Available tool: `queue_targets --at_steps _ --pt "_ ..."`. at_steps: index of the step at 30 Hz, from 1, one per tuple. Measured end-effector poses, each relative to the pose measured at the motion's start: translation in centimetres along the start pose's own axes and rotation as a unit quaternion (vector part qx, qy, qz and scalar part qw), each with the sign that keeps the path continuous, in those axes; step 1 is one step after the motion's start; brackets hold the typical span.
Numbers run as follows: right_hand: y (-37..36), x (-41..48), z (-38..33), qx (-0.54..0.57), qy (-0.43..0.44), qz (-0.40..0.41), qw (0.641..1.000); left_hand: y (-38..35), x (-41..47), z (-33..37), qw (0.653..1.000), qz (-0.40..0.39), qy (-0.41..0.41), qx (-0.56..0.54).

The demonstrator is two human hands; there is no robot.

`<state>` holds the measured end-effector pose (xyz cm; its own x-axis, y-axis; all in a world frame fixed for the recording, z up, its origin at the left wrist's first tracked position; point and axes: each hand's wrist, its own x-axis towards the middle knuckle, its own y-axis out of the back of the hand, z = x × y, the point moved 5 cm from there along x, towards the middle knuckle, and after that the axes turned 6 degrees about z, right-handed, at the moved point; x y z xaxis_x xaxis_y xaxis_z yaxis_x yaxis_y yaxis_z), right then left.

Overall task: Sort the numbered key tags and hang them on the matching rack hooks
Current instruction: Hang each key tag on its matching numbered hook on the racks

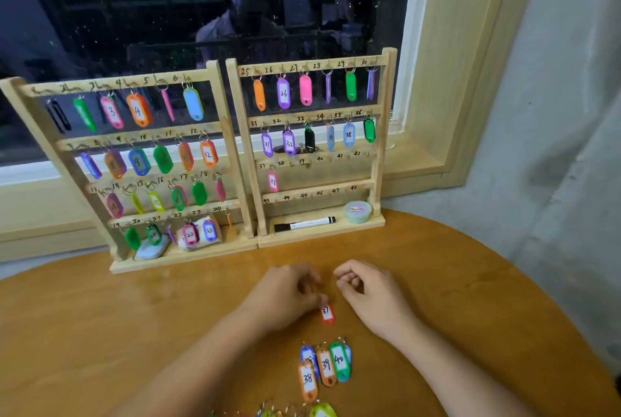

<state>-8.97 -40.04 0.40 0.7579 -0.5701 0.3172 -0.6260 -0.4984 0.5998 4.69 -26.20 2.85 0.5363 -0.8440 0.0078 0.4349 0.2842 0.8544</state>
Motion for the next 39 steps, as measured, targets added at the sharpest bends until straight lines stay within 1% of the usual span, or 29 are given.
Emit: queue_targets --at_steps 2,4,11,14,19,26,30,33,39 --pt "0.0 0.0 0.0 -0.002 0.007 0.000 1.000 -0.6 -0.2 -0.1 1.000 -0.001 -0.004 0.002" --pt "0.0 0.0 0.0 0.000 0.011 -0.004 1.000 -1.0 -0.3 -0.4 1.000 0.016 -0.004 0.003" --pt "-0.1 0.1 0.2 0.000 0.010 -0.007 1.000 -1.1 -0.8 -1.2 0.997 0.047 0.001 -0.055" --pt "-0.2 0.1 0.4 0.011 0.010 -0.005 1.000 1.0 -0.2 -1.6 0.992 0.096 0.013 -0.087" --pt "-0.3 0.1 0.6 0.018 0.008 -0.011 1.000 7.0 1.6 -2.0 0.973 0.195 0.019 -0.120" --pt "-0.2 0.1 0.5 0.023 0.012 -0.015 1.000 13.8 5.1 -1.5 0.940 0.313 0.010 -0.132" --pt "-0.3 0.1 0.6 0.024 0.021 -0.012 0.999 15.5 6.7 -0.8 0.930 0.344 0.001 -0.131" --pt "-0.3 0.1 0.7 0.023 0.024 -0.009 0.999 16.0 7.7 -0.7 0.925 0.363 0.013 -0.113" --pt "-0.4 0.3 0.8 0.021 0.026 -0.007 0.999 16.0 8.4 -0.8 0.921 0.374 0.025 -0.104"
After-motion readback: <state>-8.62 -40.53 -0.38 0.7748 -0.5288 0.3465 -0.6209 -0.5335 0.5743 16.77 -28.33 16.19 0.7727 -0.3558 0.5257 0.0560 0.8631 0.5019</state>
